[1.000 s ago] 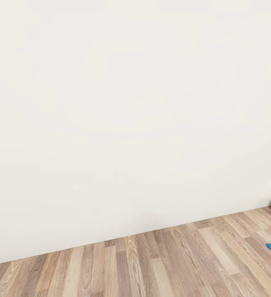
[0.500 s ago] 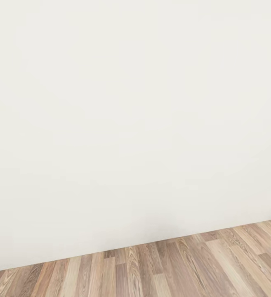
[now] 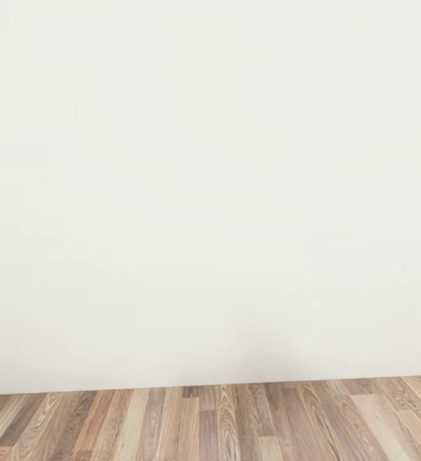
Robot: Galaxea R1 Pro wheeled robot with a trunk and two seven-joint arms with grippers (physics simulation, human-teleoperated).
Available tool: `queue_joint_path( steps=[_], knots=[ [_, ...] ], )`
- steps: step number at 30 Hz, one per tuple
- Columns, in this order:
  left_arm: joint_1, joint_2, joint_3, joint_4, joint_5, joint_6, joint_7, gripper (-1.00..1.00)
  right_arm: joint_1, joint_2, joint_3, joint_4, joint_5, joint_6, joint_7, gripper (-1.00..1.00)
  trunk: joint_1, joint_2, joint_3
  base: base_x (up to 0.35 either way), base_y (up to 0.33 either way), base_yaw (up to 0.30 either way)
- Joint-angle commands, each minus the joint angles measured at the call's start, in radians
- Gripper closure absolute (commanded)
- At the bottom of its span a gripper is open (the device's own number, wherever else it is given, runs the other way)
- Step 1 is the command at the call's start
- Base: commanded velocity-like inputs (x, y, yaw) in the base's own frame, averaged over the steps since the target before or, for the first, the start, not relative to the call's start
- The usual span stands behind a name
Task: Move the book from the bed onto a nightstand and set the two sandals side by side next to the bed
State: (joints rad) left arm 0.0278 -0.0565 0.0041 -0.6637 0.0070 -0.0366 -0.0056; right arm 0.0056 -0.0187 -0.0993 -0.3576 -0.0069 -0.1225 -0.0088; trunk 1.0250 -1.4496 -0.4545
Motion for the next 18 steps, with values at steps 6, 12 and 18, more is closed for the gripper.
queue_joint_path(
  steps=[6, 12, 18],
  knots=[
    [0.000, 0.000, 0.000, -0.001, 0.001, -0.002, -0.001, -1.00, 0.001, 0.000, -0.002, -0.001, -0.001, -0.002, 0.000, -1.00, 0.000, 0.000, -0.001, 0.000, 0.000, 0.291],
    [0.000, 0.000, 0.000, -0.001, 0.001, -0.002, -0.001, -1.00, 0.001, 0.000, -0.002, -0.001, -0.001, -0.002, 0.000, -1.00, 0.000, 0.000, -0.001, 0.000, 0.000, 0.291],
    [0.000, 0.000, 0.000, -0.001, 0.001, -0.002, -0.001, -1.00, 0.001, 0.000, -0.002, -0.001, -0.001, -0.002, 0.000, -1.00, 0.000, 0.000, -0.001, 0.000, 0.000, 0.291]
  ],
)
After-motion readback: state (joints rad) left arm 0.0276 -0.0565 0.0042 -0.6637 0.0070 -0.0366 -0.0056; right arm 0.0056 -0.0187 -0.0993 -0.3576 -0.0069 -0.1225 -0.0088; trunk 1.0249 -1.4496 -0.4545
